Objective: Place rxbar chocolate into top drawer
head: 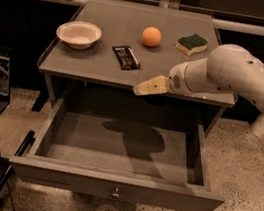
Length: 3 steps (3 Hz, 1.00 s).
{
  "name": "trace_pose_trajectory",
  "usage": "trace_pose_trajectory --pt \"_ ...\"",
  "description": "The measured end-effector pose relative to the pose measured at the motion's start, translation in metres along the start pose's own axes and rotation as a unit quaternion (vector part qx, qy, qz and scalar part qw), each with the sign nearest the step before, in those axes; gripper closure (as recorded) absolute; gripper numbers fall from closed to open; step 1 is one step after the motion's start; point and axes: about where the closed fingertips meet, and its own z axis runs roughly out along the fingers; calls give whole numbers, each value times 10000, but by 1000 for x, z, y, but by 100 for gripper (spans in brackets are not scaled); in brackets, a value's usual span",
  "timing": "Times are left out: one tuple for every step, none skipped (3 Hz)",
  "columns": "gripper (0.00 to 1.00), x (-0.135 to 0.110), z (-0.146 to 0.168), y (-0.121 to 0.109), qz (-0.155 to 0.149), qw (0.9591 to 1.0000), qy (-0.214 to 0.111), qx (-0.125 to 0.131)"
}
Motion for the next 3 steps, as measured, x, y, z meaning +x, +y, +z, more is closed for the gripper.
trace_pose_trajectory --pt "0 -43 -18 28 -465 9982 -367 -32" --pt "0 -90 -26 54 -1023 9916 -797 -25" --pt "0 -92 -26 55 -1053 9911 -815 -25"
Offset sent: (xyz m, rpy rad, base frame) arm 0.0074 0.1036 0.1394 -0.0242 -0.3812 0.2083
